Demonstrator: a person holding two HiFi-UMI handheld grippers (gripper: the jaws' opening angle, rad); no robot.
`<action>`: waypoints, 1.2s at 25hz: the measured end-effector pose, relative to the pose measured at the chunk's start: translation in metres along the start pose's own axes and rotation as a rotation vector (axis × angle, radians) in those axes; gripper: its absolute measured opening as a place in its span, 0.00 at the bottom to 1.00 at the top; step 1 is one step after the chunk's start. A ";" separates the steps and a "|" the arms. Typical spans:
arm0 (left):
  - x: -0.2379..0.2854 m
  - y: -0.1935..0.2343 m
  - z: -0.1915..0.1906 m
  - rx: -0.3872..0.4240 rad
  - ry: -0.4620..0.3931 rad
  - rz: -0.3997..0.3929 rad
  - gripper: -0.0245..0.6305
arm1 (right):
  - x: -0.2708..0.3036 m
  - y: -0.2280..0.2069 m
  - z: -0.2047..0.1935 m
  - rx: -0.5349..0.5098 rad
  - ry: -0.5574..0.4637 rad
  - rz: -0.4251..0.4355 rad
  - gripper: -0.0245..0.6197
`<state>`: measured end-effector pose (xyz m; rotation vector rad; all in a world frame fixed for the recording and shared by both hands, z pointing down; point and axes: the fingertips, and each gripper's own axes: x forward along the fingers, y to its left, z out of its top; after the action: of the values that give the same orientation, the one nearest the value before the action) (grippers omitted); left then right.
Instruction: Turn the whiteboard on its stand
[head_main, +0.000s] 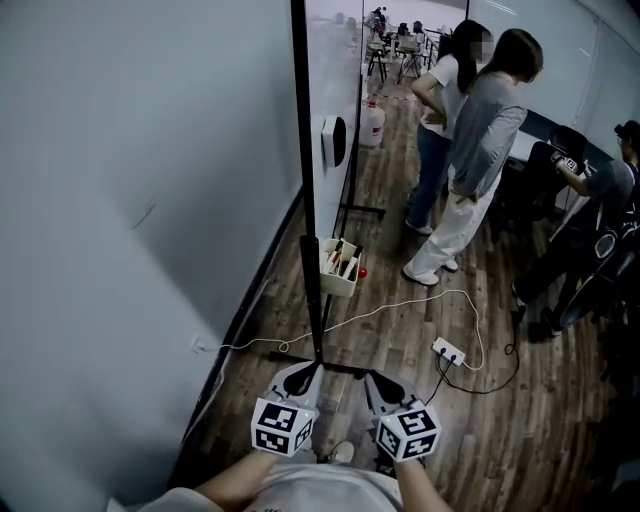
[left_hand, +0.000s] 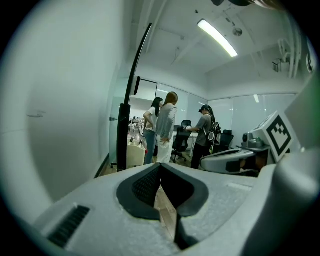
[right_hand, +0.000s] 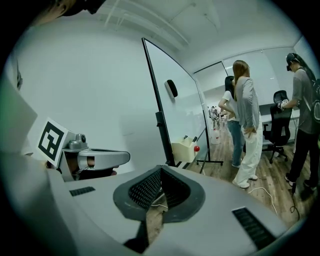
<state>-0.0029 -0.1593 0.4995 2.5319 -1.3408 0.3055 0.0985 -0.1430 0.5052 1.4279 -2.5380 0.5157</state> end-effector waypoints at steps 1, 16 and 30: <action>0.003 0.002 0.003 0.006 -0.001 -0.001 0.05 | 0.002 -0.002 0.002 -0.002 -0.002 -0.006 0.05; 0.051 0.055 0.030 -0.007 -0.008 0.044 0.09 | 0.033 -0.022 0.014 0.002 0.005 -0.023 0.05; 0.108 0.106 0.048 0.004 0.016 0.093 0.32 | 0.064 -0.035 0.022 0.015 0.016 -0.030 0.05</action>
<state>-0.0280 -0.3157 0.5006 2.4688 -1.4563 0.3467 0.0953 -0.2187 0.5128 1.4579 -2.5015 0.5403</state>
